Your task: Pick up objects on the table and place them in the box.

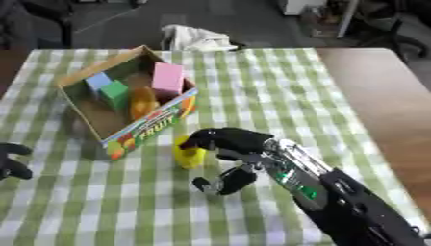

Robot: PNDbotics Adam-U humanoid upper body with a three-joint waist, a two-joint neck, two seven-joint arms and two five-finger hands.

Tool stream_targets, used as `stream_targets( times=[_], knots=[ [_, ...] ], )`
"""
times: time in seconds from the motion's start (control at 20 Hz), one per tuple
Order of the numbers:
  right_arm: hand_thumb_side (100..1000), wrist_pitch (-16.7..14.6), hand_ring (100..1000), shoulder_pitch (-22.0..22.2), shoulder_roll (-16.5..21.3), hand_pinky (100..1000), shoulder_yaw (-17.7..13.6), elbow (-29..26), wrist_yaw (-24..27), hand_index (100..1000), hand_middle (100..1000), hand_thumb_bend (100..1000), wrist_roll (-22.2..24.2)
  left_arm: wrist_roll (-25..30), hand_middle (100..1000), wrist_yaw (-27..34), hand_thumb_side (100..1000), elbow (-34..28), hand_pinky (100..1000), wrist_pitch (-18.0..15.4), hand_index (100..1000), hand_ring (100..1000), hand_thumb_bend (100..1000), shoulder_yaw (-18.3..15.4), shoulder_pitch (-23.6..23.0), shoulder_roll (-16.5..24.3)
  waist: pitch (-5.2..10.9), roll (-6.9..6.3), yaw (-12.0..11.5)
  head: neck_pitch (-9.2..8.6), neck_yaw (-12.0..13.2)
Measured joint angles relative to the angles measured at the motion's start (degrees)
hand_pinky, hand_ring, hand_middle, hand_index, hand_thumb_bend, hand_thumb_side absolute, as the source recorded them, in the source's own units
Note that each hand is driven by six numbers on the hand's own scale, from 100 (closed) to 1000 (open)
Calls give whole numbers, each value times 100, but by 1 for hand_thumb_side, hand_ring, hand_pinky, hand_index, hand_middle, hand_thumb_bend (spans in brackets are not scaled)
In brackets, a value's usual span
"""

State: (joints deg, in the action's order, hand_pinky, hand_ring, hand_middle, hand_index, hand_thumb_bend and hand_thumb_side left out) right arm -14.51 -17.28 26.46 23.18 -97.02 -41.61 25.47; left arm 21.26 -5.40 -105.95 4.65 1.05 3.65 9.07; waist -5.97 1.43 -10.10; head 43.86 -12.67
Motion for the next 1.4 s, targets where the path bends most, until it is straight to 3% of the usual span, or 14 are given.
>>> stream_targets(
  times=[0.35, 0.4, 0.45, 0.8, 1.0, 1.1, 1.2, 1.25, 1.4],
  knots=[
    [456, 447, 961, -55, -133, 843, -226, -120, -359, 961, 872, 246, -287, 1, 652, 0, 653, 0, 587, 0, 701, 523, 100, 15, -1, 0, 0, -22, 16, 0, -9],
    [422, 469, 961, -80, -148, 843, -215, -113, -386, 964, 875, 335, -308, 2, 652, 1, 662, 0, 587, 0, 701, 523, 100, 16, -1, 0, 1, -22, 16, 0, -11],
    [461, 472, 960, -102, -153, 843, -189, -93, -412, 965, 876, 248, -309, 3, 652, 1, 653, 0, 587, -1, 701, 523, 100, 16, -1, 0, 1, -22, 16, 0, -13],
    [454, 368, 956, -247, -306, 840, 5, 301, -613, 965, 875, 247, -179, 12, 653, 4, 654, 1, 587, -8, 701, 523, 100, 17, -1, 0, 4, -22, 9, 0, -51],
    [390, 341, 940, -353, -488, 832, 57, 723, -830, 953, 847, 235, -174, 22, 653, 11, 654, 1, 588, -6, 701, 523, 100, 19, -1, 0, 5, -23, -7, 0, -60],
    [334, 315, 919, -389, -553, 819, 59, 924, -966, 922, 792, 223, -219, 24, 653, 12, 654, 1, 588, -4, 701, 523, 100, 19, -2, 0, 7, -25, -10, 0, -63],
    [206, 318, 879, -416, -606, 793, 54, 1076, -1082, 852, 659, 198, -334, 25, 653, 12, 655, 1, 587, -4, 701, 523, 100, 19, -3, 0, 17, -25, -10, 0, -67],
    [101, 343, 851, -437, -626, 773, 52, 1123, -1123, 794, 570, 178, -416, 25, 653, 13, 655, 1, 587, -3, 701, 524, 100, 19, -3, 0, 22, -25, -10, 0, -70],
    [100, 497, 812, -486, -660, 741, 9, 1152, -1191, 707, 459, 143, -688, 28, 654, 13, 655, 1, 588, -4, 701, 524, 100, 19, -4, 0, 24, -25, -8, 0, -72]
  ],
)
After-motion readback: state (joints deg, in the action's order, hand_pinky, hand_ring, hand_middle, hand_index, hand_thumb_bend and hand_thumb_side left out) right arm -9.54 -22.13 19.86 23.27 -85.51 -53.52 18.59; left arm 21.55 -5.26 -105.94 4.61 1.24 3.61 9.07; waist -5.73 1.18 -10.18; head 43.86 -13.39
